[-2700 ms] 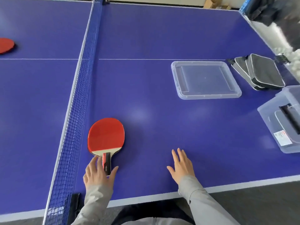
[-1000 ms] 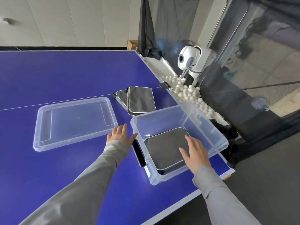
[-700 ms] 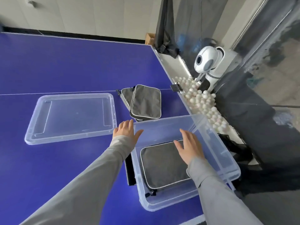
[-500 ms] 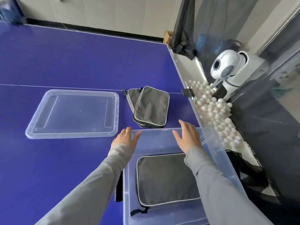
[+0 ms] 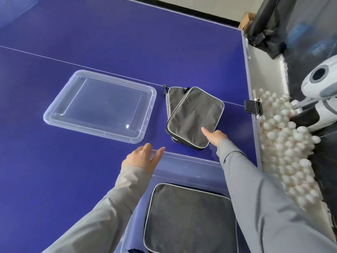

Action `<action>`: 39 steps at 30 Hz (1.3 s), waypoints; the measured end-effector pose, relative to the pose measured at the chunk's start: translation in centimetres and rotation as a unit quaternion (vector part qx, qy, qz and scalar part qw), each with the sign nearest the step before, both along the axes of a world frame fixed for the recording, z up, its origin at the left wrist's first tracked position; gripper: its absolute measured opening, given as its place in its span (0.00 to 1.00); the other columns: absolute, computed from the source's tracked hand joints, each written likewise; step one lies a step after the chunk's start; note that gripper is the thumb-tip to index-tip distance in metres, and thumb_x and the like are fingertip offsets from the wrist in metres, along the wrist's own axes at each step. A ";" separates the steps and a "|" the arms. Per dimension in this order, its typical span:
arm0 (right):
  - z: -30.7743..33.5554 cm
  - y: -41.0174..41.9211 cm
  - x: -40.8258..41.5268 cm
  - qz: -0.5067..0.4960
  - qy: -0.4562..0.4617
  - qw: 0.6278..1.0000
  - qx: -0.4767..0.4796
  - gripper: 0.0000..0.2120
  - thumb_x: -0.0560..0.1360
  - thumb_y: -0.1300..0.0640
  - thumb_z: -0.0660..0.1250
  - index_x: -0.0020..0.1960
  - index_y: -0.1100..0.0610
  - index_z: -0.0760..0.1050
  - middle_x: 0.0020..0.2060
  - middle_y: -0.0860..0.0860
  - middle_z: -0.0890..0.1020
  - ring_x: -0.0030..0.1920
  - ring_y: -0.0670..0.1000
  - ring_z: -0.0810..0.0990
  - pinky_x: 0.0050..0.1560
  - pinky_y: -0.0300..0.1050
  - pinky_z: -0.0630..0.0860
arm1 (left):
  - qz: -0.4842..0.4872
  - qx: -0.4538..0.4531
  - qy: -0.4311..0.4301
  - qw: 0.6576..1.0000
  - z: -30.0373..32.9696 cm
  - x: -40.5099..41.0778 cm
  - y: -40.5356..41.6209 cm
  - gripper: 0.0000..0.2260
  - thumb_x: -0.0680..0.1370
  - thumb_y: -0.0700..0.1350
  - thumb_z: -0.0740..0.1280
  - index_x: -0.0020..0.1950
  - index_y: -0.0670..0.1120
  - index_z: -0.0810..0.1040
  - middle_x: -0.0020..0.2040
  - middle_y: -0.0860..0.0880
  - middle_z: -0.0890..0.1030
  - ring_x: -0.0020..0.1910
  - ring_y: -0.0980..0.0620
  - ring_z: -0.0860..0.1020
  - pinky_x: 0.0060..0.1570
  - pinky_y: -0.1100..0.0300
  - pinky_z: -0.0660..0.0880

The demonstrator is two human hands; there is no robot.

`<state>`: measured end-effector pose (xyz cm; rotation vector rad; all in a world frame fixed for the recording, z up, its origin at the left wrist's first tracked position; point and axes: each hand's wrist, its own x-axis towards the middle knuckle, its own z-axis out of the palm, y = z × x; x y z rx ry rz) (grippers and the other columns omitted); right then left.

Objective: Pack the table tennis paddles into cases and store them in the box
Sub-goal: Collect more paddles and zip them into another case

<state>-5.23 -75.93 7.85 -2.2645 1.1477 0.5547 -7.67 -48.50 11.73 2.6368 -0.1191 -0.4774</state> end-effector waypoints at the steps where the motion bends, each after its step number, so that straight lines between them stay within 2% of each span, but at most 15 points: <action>1: -0.5 0.0 0.5 -0.019 0.003 1.000 0.024 0.38 0.74 0.34 0.59 0.71 0.63 0.63 0.69 0.58 0.70 0.69 0.59 0.69 0.67 0.49 0.66 | 0.003 0.004 -0.004 1.000 -0.1 -0.1 0.0 0.21 0.76 0.65 0.55 0.42 0.47 0.65 0.49 0.49 0.80 0.46 0.41 0.76 0.41 0.56 0.70; 4: -1.6 0.2 1.4 -0.077 -0.016 0.995 0.057 0.38 0.72 0.40 0.67 0.69 0.65 0.60 0.66 0.59 0.72 0.58 0.59 0.77 0.57 0.50 0.75 | 0.011 0.007 0.000 1.000 -0.1 -0.1 0.0 0.20 0.76 0.65 0.55 0.42 0.48 0.65 0.48 0.50 0.79 0.46 0.42 0.77 0.41 0.56 0.71; 7: -1.6 0.3 1.7 -0.165 -0.094 0.974 0.126 0.32 0.70 0.49 0.73 0.64 0.62 0.60 0.62 0.59 0.73 0.45 0.59 0.79 0.38 0.50 0.78 | 0.009 0.022 -0.004 1.000 -0.2 0.0 -0.1 0.20 0.76 0.66 0.55 0.43 0.49 0.66 0.50 0.51 0.80 0.47 0.42 0.77 0.41 0.56 0.70; 11: 0.2 0.5 1.5 -0.251 -0.246 0.914 0.200 0.25 0.71 0.57 0.72 0.57 0.57 0.58 0.63 0.59 0.71 0.56 0.58 0.77 0.42 0.57 0.80 | 0.002 0.037 0.000 0.999 -0.4 0.2 -0.2 0.20 0.76 0.67 0.54 0.43 0.49 0.66 0.49 0.50 0.80 0.43 0.44 0.74 0.39 0.57 0.66; 15: 4.5 1.6 1.1 -0.277 -0.357 0.852 0.263 0.23 0.73 0.63 0.69 0.61 0.61 0.60 0.62 0.59 0.72 0.58 0.58 0.77 0.38 0.54 0.80 | -0.004 0.032 -0.011 0.999 -0.4 0.2 -0.1 0.23 0.77 0.66 0.53 0.53 0.48 0.72 0.52 0.50 0.79 0.51 0.44 0.77 0.41 0.57 0.67; 18: 7.9 3.4 -0.2 -0.271 -0.410 0.817 0.300 0.24 0.74 0.62 0.69 0.64 0.62 0.62 0.61 0.57 0.75 0.58 0.57 0.78 0.40 0.54 0.80 | 0.038 -0.096 -0.040 0.994 -0.6 0.0 0.5 0.18 0.80 0.57 0.55 0.56 0.45 0.74 0.55 0.48 0.77 0.56 0.44 0.75 0.51 0.54 0.70; 19: 8.8 4.2 -1.0 -0.254 -0.427 0.815 0.299 0.23 0.74 0.61 0.70 0.64 0.60 0.63 0.60 0.55 0.75 0.58 0.55 0.79 0.41 0.53 0.80 | 0.062 -0.149 -0.052 0.986 -0.6 -0.1 1.0 0.16 0.81 0.54 0.56 0.56 0.44 0.74 0.54 0.47 0.77 0.55 0.45 0.74 0.53 0.55 0.69; 21: 10.4 6.4 -2.8 -0.211 -0.460 0.811 0.293 0.20 0.73 0.57 0.71 0.60 0.54 0.65 0.56 0.50 0.77 0.54 0.50 0.80 0.40 0.49 0.80 | 0.131 -0.254 -0.058 0.957 -0.2 0.1 2.6 0.12 0.81 0.51 0.57 0.56 0.46 0.75 0.53 0.48 0.79 0.50 0.49 0.73 0.50 0.59 0.66; 24: 12.0 10.6 -5.1 -0.140 -0.493 0.804 0.301 0.15 0.73 0.55 0.71 0.54 0.46 0.68 0.55 0.49 0.80 0.54 0.50 0.80 0.48 0.50 0.78 | 0.244 -0.458 0.024 0.855 1.9 1.3 6.2 0.10 0.81 0.52 0.58 0.52 0.49 0.75 0.46 0.50 0.81 0.45 0.49 0.77 0.44 0.57 0.69; 26: 12.5 14.3 -6.1 -0.082 -0.510 0.799 0.307 0.16 0.72 0.54 0.72 0.56 0.45 0.69 0.55 0.48 0.81 0.57 0.49 0.80 0.56 0.47 0.76 | 0.242 -0.514 0.078 0.819 3.5 3.2 9.9 0.12 0.81 0.55 0.56 0.54 0.49 0.72 0.45 0.50 0.81 0.41 0.51 0.79 0.40 0.56 0.71; 29: 12.7 21.0 -6.9 0.000 -0.524 0.790 0.318 0.18 0.70 0.51 0.71 0.57 0.44 0.70 0.51 0.43 0.82 0.54 0.43 0.80 0.52 0.34 0.75 | 0.207 -0.546 0.144 0.799 5.7 6.2 16.7 0.17 0.79 0.61 0.55 0.60 0.52 0.70 0.46 0.51 0.79 0.38 0.53 0.78 0.38 0.57 0.74; 32: 11.6 28.6 -7.1 0.066 -0.496 0.796 0.341 0.18 0.70 0.51 0.71 0.57 0.42 0.69 0.53 0.46 0.82 0.54 0.46 0.81 0.52 0.35 0.76 | 0.170 -0.585 0.128 0.782 7.2 7.6 23.3 0.18 0.74 0.62 0.64 0.57 0.51 0.73 0.47 0.49 0.78 0.40 0.52 0.78 0.42 0.59 0.73; 35: 9.4 36.8 -7.0 0.093 -0.465 0.827 0.303 0.20 0.70 0.52 0.72 0.57 0.39 0.67 0.53 0.48 0.81 0.55 0.49 0.80 0.54 0.42 0.77 | 0.184 -0.599 0.067 0.776 7.5 7.3 30.4 0.13 0.75 0.52 0.69 0.54 0.47 0.75 0.43 0.48 0.82 0.38 0.52 0.82 0.37 0.57 0.79; 37: 7.9 42.2 -6.8 0.098 -0.425 0.858 0.270 0.24 0.71 0.54 0.73 0.56 0.35 0.65 0.53 0.48 0.79 0.54 0.47 0.79 0.51 0.37 0.76 | 0.191 -0.586 0.046 0.786 7.0 7.1 35.7 0.13 0.75 0.48 0.70 0.57 0.48 0.75 0.45 0.43 0.83 0.41 0.47 0.82 0.40 0.51 0.81; 39: 7.3 47.2 -6.4 0.109 -0.403 0.880 0.227 0.27 0.71 0.53 0.72 0.60 0.34 0.62 0.54 0.46 0.76 0.54 0.43 0.76 0.51 0.35 0.73 | 0.178 -0.577 0.028 0.796 6.3 7.3 40.9 0.12 0.74 0.47 0.70 0.56 0.51 0.75 0.43 0.43 0.83 0.38 0.46 0.82 0.35 0.54 0.80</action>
